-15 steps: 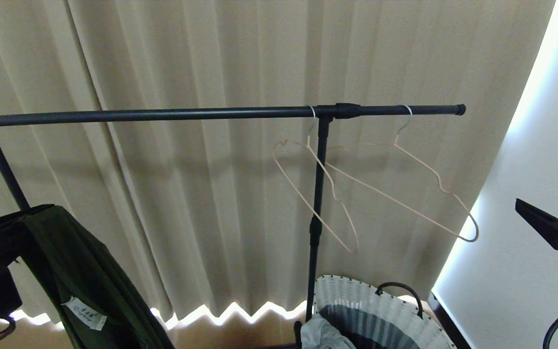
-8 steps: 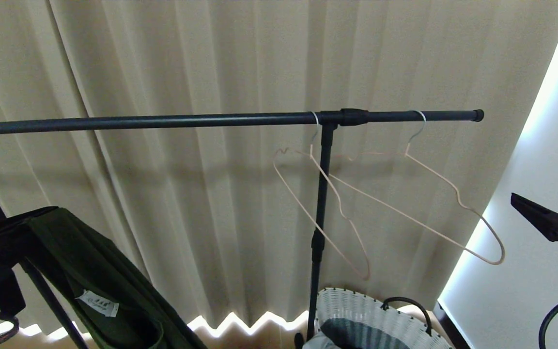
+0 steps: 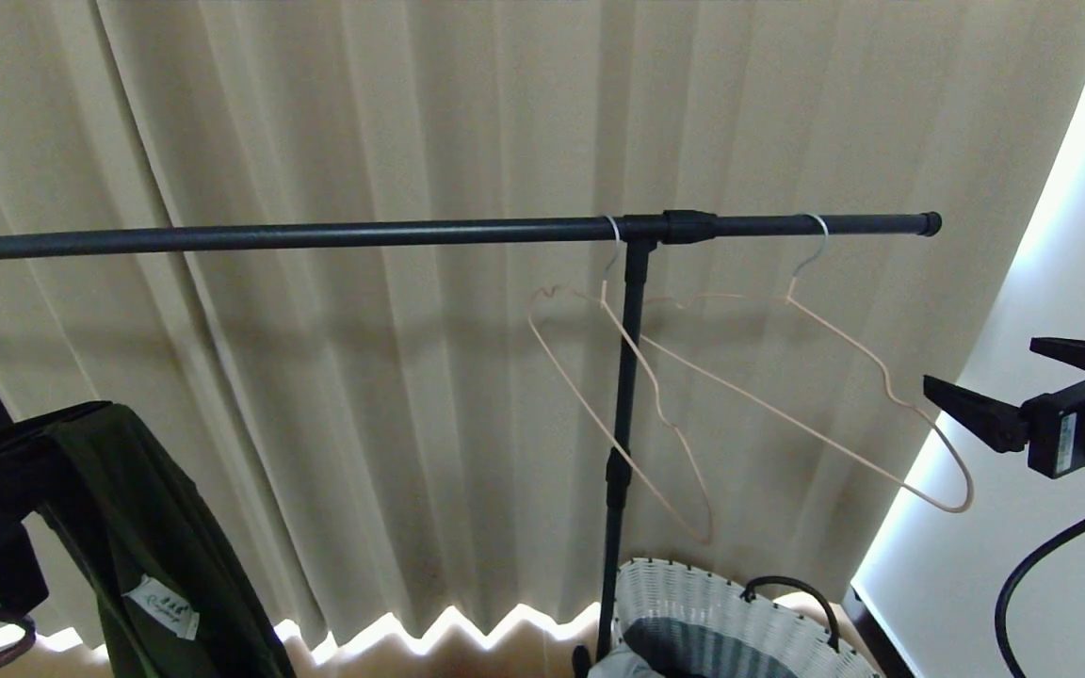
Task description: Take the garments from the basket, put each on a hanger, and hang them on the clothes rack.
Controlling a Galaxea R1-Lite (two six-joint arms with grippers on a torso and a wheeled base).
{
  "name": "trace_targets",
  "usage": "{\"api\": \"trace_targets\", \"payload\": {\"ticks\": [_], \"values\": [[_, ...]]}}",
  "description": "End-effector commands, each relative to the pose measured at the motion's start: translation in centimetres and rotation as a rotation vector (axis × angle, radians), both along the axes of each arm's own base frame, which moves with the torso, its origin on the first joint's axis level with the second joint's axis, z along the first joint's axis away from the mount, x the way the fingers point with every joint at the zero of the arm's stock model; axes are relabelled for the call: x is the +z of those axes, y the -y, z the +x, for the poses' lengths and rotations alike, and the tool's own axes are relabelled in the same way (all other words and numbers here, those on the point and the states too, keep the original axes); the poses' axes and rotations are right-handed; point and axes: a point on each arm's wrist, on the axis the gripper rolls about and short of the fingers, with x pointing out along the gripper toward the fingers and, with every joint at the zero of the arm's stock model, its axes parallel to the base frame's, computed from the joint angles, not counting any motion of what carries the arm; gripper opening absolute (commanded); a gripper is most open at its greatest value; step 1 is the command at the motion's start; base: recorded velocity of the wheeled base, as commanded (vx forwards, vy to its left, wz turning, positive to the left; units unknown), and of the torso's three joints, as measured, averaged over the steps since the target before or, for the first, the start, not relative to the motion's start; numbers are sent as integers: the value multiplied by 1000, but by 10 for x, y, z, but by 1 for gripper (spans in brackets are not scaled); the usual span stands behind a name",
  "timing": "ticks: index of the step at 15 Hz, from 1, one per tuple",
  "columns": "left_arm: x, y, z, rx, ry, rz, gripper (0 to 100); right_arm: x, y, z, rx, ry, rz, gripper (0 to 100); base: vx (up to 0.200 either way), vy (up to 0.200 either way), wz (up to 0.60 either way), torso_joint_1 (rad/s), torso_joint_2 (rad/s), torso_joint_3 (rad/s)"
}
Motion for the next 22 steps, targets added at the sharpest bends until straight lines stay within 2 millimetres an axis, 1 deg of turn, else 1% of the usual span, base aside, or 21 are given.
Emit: {"api": "trace_targets", "payload": {"ticks": [1,3,5,8,9,10,12,14,15,18,19,22], "values": [[0,0,0,-1,1,0,0,0,-1,9,7,-17,28,100,0,0,0,0,0,0],[0,2,0,-15,-2,1,0,-1,2,26,4,-55,37,100,0,0,0,0,0,0],[0,5,-1,-50,0,0,0,-3,3,45,46,-117,51,100,0,0,0,0,0,0],[0,6,-3,-59,4,-1,0,-13,11,70,57,-210,73,100,0,0,0,0,0,0],[0,6,-3,-59,4,-1,0,-15,12,75,57,-219,75,100,0,0,0,0,0,0],[0,6,-3,-59,4,-1,0,-22,13,88,53,-245,76,100,0,0,0,0,0,0],[-2,6,-3,-61,-3,1,0,-31,12,99,59,-280,74,100,0,0,0,0,0,0],[-3,7,-3,-67,-6,2,0,-37,11,107,68,-299,76,100,0,0,0,0,0,0],[-3,7,-3,-72,-7,3,0,-41,3,111,123,-314,86,100,0,0,0,0,0,0],[-5,7,-3,-73,-12,4,0,-40,-12,109,178,-316,82,100,0,0,0,0,0,0],[-5,7,-3,-72,-13,5,0,-38,-21,106,209,-320,80,100,0,0,0,0,0,0],[-5,7,-3,-73,-15,5,0,-33,-29,99,228,-337,77,100,0,0,0,0,0,0]]}}
